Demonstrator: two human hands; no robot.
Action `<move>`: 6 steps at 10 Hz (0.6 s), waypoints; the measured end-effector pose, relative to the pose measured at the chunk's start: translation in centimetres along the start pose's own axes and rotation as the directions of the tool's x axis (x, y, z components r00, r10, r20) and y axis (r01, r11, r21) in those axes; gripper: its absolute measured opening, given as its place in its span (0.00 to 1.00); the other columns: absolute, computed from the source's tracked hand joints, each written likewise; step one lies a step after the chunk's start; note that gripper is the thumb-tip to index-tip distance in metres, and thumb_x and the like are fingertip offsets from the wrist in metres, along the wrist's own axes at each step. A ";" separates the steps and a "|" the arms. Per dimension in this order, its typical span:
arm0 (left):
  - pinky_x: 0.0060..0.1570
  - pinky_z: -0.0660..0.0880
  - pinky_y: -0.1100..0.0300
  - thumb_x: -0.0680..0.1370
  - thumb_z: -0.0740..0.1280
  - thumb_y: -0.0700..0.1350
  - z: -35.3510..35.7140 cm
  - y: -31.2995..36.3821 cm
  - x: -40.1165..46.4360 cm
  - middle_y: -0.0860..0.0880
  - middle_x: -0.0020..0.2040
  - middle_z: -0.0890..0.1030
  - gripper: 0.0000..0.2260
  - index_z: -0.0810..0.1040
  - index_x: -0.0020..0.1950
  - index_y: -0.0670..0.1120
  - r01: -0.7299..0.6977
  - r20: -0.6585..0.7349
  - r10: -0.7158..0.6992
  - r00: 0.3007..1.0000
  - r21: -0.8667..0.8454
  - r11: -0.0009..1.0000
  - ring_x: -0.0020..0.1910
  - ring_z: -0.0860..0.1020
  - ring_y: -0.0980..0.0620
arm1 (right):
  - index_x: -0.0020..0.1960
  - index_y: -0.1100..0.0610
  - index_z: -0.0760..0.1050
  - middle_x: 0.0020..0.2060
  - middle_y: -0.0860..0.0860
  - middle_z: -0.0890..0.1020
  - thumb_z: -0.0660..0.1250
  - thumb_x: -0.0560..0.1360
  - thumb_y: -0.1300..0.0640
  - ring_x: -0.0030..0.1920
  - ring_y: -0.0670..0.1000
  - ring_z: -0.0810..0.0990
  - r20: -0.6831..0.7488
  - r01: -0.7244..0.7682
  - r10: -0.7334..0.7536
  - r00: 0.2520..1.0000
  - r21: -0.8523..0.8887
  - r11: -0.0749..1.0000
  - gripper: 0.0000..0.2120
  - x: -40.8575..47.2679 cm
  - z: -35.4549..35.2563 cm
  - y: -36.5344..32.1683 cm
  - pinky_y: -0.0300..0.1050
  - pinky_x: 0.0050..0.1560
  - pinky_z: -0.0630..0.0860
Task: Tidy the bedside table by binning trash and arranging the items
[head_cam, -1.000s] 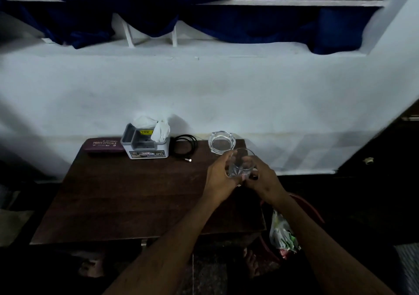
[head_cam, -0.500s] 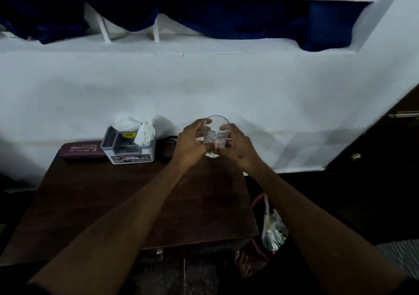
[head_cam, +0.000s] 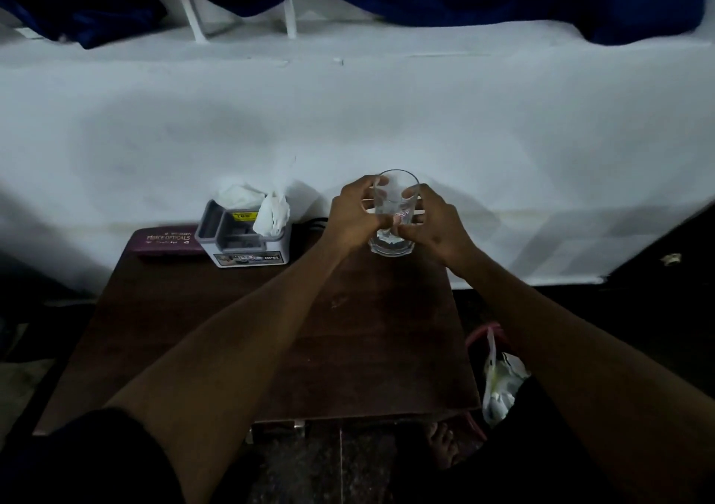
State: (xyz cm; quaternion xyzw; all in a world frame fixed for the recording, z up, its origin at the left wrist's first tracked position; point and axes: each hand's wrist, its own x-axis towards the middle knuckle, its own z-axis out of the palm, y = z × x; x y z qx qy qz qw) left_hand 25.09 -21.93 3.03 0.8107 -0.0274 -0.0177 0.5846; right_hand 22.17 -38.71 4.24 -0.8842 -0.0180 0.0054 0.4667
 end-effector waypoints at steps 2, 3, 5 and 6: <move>0.67 0.80 0.45 0.68 0.83 0.36 0.6 -1.2 0.3 0.43 0.60 0.86 0.29 0.81 0.68 0.45 0.026 0.013 -0.026 1.000 0.021 0.999 0.60 0.85 0.45 | 0.67 0.63 0.73 0.60 0.61 0.84 0.79 0.73 0.62 0.56 0.62 0.86 0.014 -0.024 0.024 1.000 -0.012 1.000 0.26 0.1 0.3 1.2 0.63 0.61 0.81; 0.68 0.80 0.44 0.68 0.83 0.36 0.8 -1.7 0.5 0.42 0.61 0.85 0.29 0.81 0.68 0.44 0.028 0.020 -0.029 0.999 0.024 0.999 0.61 0.85 0.43 | 0.67 0.62 0.73 0.60 0.60 0.84 0.79 0.74 0.59 0.56 0.62 0.86 0.002 -0.013 0.013 1.000 -0.039 0.999 0.26 0.3 0.6 1.8 0.63 0.61 0.80; 0.68 0.80 0.43 0.69 0.82 0.37 0.9 -2.0 0.0 0.43 0.63 0.84 0.31 0.79 0.70 0.46 0.025 0.039 -0.026 0.999 0.021 0.999 0.63 0.83 0.43 | 0.70 0.61 0.73 0.60 0.60 0.85 0.79 0.74 0.59 0.60 0.61 0.85 0.001 -0.039 0.039 0.999 -0.040 0.998 0.28 0.0 1.2 1.7 0.61 0.64 0.79; 0.69 0.79 0.45 0.69 0.83 0.37 0.7 -1.9 -0.3 0.43 0.69 0.81 0.37 0.75 0.75 0.44 0.014 0.048 -0.015 0.999 0.017 1.000 0.69 0.80 0.44 | 0.73 0.65 0.69 0.64 0.64 0.82 0.80 0.72 0.63 0.61 0.62 0.83 -0.017 -0.073 0.073 0.997 -0.003 0.997 0.34 -0.2 0.7 1.6 0.60 0.66 0.78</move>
